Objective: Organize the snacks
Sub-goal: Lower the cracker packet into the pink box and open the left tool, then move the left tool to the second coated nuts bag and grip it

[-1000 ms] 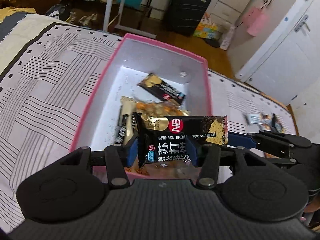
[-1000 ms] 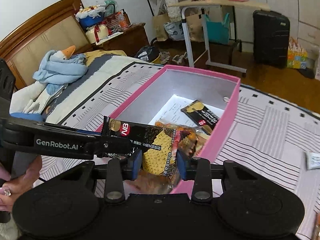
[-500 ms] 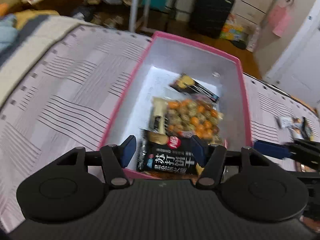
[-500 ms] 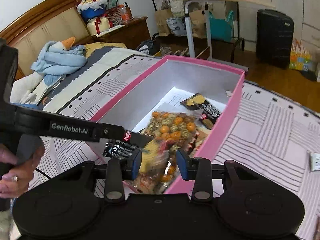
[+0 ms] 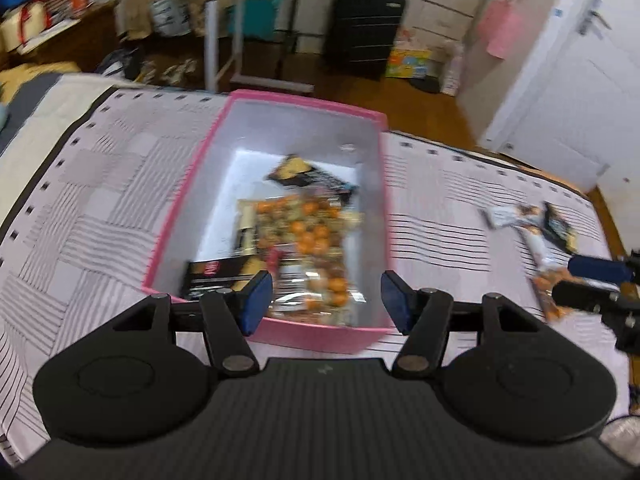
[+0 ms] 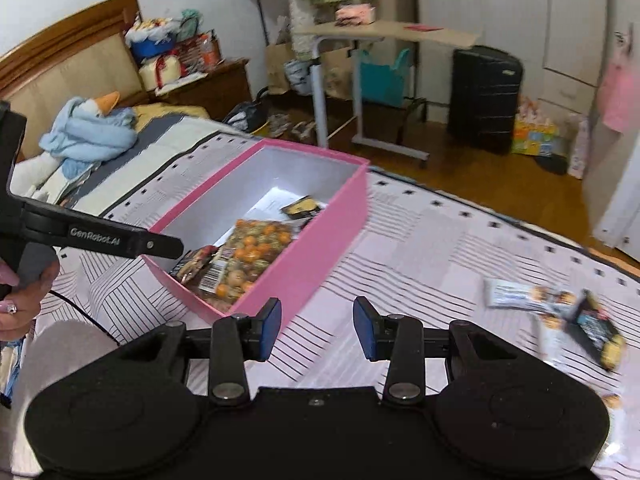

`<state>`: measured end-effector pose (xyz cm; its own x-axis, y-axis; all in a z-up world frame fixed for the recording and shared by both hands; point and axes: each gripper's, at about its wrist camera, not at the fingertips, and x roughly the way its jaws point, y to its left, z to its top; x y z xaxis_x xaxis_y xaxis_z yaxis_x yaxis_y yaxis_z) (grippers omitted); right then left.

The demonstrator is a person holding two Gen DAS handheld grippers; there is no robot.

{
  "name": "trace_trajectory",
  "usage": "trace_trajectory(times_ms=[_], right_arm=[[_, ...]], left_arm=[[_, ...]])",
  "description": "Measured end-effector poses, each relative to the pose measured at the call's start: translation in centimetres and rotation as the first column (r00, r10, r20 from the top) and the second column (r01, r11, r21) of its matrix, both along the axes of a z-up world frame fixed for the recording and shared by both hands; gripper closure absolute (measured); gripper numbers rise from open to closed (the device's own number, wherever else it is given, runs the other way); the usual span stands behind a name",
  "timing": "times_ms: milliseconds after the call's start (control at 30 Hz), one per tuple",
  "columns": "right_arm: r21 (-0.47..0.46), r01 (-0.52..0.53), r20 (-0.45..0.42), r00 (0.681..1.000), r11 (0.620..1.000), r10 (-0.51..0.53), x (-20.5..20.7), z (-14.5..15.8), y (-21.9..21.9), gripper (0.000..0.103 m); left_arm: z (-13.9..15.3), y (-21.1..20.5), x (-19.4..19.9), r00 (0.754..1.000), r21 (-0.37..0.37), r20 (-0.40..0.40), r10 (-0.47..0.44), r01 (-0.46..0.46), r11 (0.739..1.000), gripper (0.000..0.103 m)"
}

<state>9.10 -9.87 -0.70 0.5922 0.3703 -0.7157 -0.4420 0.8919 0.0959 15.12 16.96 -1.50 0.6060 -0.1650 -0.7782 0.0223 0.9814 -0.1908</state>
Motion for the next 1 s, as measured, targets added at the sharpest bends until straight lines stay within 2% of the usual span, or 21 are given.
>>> trace_trajectory(times_ms=[200,400,567,733,867,1000], right_arm=[[0.01,0.082,0.057,0.995,0.997,-0.082,-3.0,3.0,-6.2,0.053],[0.057,0.195,0.041,0.979,0.979,-0.198,-4.2,2.9,-12.1,0.05],[0.064,0.287,-0.006,0.958,0.956,-0.287,-3.9,0.5,-16.0,0.048],[0.084,0.393,-0.089,0.918,0.916,-0.386,-2.5,-3.7,-19.7,0.048],[0.089,0.435,-0.053,0.9,0.896,-0.432,-2.2,-6.8,-21.4,0.048],[0.021,0.396,-0.024,0.918,0.918,-0.396,-1.3,-9.3,-21.5,0.042]], left_arm=[[3.1,-5.4,-1.6,0.989,0.007,0.057,-0.138,0.137,0.99,0.044],[3.9,-11.5,-1.6,0.962,0.003,0.078,-0.261,0.262,0.965,0.043],[2.5,-16.5,-0.1,0.936,-0.019,0.069,-0.345,0.347,0.938,0.043],[-0.3,-21.1,2.5,0.912,-0.049,0.05,-0.408,0.41,0.911,0.043],[-2.9,-24.9,4.5,0.886,-0.008,0.02,-0.462,0.463,0.887,0.043],[-5.3,-27.9,6.9,0.871,-0.035,-0.005,-0.491,0.491,0.871,0.043]])
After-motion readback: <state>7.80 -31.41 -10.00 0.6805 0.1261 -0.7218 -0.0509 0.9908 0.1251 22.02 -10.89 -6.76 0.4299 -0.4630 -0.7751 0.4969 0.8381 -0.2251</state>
